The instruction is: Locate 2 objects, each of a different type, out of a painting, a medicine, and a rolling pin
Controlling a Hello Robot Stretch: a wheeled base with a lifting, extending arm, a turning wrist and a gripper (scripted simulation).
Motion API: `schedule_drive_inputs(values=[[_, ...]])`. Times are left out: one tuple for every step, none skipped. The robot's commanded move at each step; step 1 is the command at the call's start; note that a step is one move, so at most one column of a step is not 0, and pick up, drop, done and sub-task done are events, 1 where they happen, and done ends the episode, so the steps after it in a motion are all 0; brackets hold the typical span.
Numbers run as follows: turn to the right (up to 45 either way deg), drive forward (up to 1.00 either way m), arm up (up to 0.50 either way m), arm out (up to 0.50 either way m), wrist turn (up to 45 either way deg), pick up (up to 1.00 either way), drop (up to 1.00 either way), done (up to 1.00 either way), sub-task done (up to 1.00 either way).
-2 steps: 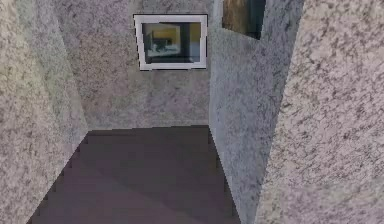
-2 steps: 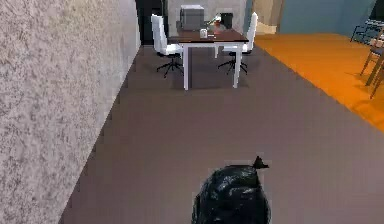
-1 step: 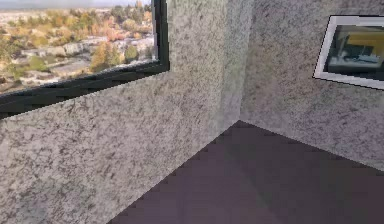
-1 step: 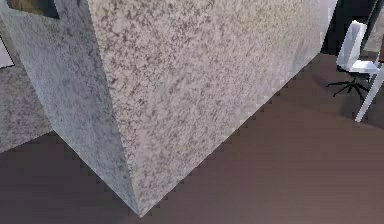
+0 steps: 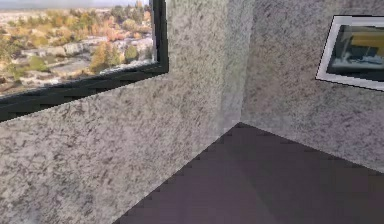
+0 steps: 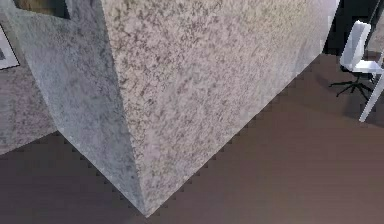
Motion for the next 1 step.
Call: schedule_drive_inputs(values=[[45.0, 0.00, 0.00, 0.00, 0.0, 0.00, 0.00, 0.00, 0.00]])
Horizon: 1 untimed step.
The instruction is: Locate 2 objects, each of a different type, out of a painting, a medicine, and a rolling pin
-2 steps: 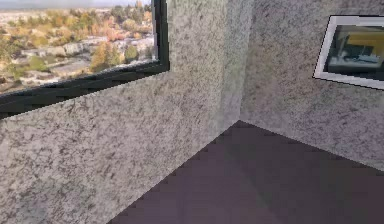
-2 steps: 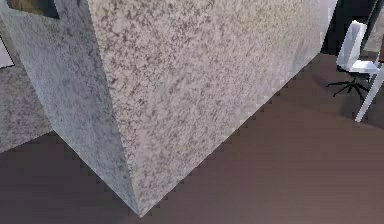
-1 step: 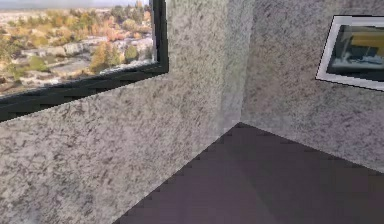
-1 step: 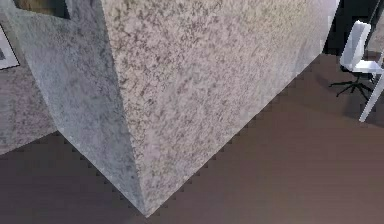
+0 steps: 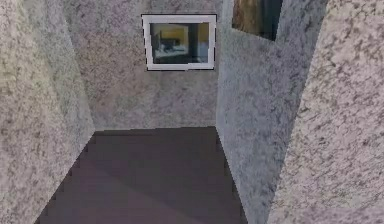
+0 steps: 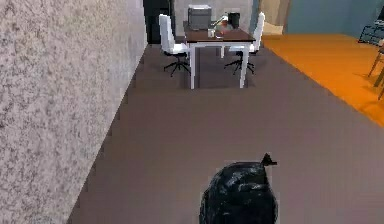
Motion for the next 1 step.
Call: schedule_drive_inputs(values=[[33.0, 0.00, 0.00, 0.00, 0.0, 0.00, 0.00, 0.00, 0.00]])
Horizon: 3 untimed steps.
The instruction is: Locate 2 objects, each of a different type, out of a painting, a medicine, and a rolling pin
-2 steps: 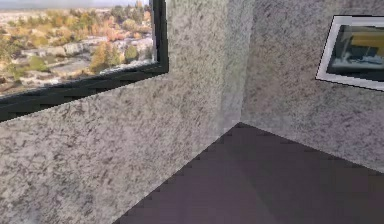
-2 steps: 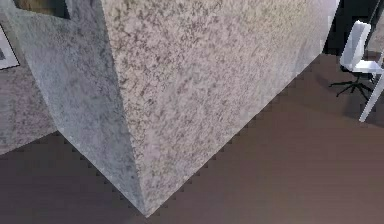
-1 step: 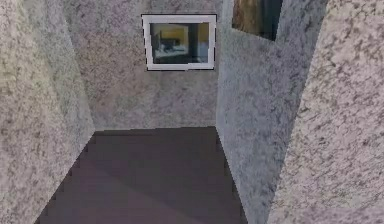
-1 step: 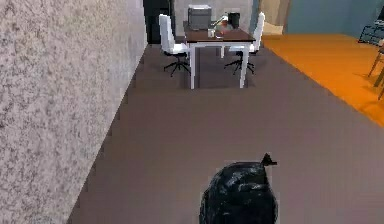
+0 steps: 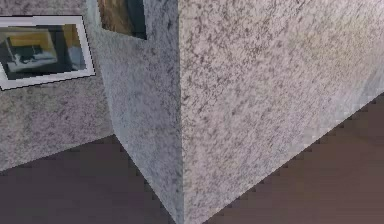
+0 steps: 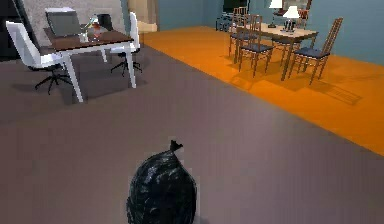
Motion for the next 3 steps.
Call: schedule_drive_inputs(values=[[3.0, 0.00, 0.00, 0.00, 0.0, 0.00, 0.00, 0.00, 0.00], [0.0, 0.30, 0.00, 0.00, 0.0, 0.00, 0.00, 0.00, 0.00], [-24.0, 0.00, 0.00, 0.00, 0.0, 0.00, 0.00, 0.00, 0.00]])
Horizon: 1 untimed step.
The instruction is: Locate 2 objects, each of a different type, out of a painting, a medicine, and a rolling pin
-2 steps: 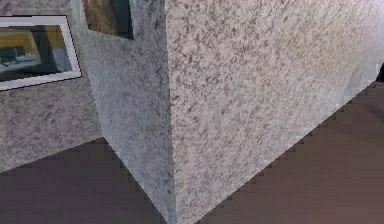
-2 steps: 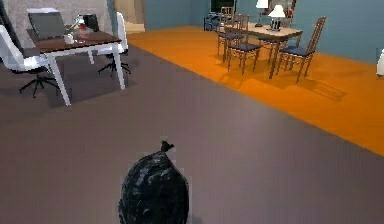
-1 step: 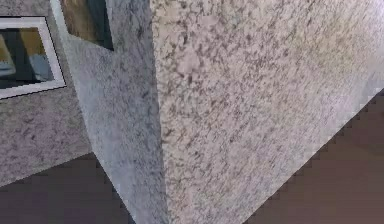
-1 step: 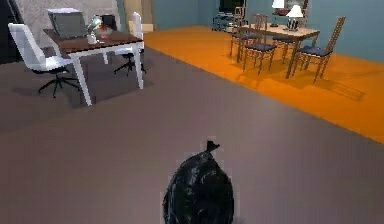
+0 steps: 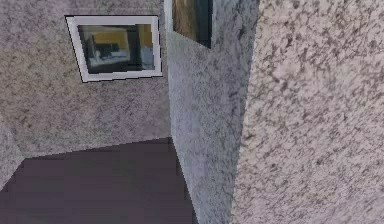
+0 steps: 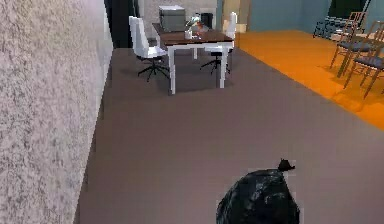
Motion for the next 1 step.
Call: schedule_drive_inputs(values=[[0.0, 0.00, 0.00, 0.00, 0.0, 0.00, 0.00, 1.00, 0.00]])
